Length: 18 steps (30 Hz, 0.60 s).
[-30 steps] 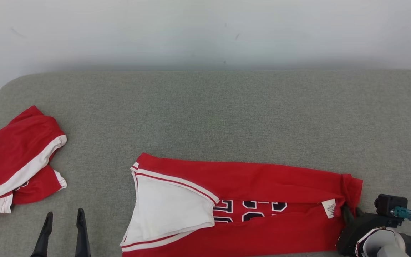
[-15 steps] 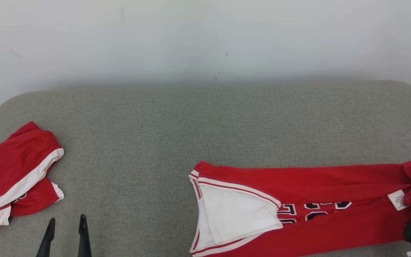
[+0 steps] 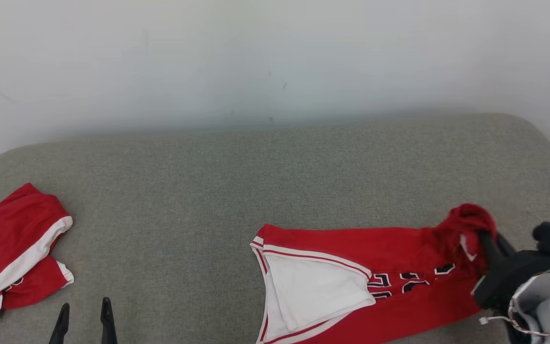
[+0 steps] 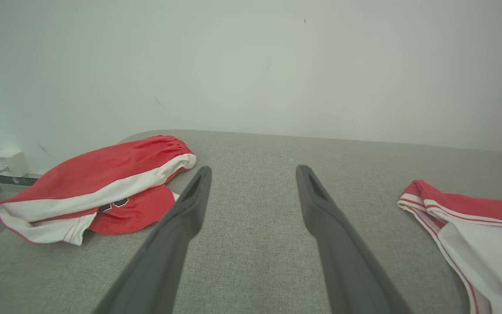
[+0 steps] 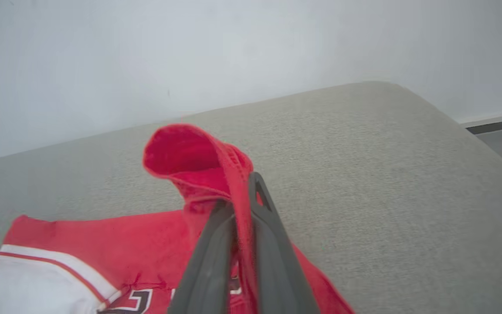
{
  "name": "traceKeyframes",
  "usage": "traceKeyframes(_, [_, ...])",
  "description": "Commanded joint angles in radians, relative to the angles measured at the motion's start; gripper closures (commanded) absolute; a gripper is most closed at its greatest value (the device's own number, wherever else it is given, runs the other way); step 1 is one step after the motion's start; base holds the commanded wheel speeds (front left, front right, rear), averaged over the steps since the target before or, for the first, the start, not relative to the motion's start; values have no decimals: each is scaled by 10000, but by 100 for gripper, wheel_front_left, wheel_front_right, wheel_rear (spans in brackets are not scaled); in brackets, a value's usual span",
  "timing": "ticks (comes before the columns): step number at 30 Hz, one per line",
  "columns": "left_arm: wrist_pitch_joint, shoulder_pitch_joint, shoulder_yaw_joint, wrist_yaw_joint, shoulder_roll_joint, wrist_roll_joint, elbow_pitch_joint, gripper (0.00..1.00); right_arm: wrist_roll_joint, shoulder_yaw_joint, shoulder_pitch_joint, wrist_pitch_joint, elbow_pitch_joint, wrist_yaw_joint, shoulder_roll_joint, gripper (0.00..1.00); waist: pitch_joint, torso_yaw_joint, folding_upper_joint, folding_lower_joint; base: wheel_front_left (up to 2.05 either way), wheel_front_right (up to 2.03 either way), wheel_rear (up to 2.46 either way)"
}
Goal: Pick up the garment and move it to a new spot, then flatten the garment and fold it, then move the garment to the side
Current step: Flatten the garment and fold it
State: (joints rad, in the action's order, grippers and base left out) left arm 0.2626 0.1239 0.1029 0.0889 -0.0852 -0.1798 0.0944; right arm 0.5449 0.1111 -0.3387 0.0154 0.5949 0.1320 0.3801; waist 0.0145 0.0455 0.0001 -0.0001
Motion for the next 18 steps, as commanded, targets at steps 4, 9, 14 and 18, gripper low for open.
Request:
traceKeyframes(4, [30,-23,33,94,94,105,61,0,288,464,655,-740,-1672,-19,-1025,100,76,18,-1,1,0,0,0])
traceKeyframes(9, [30,-200,-66,161,154,170,131,0,423,773,944,-1461,-2874,-17,-2124,100,48,-179,-1,1,0,0,0])
traceKeyframes(14, [30,-293,-126,226,195,171,205,0,316,896,982,-1829,-3258,-19,-2778,100,0,-443,-1,1,0,0,0])
traceKeyframes(18, [30,-429,-251,232,229,190,283,0,208,899,900,-1911,-3234,-17,-3134,100,-71,-816,-1,1,0,0,0])
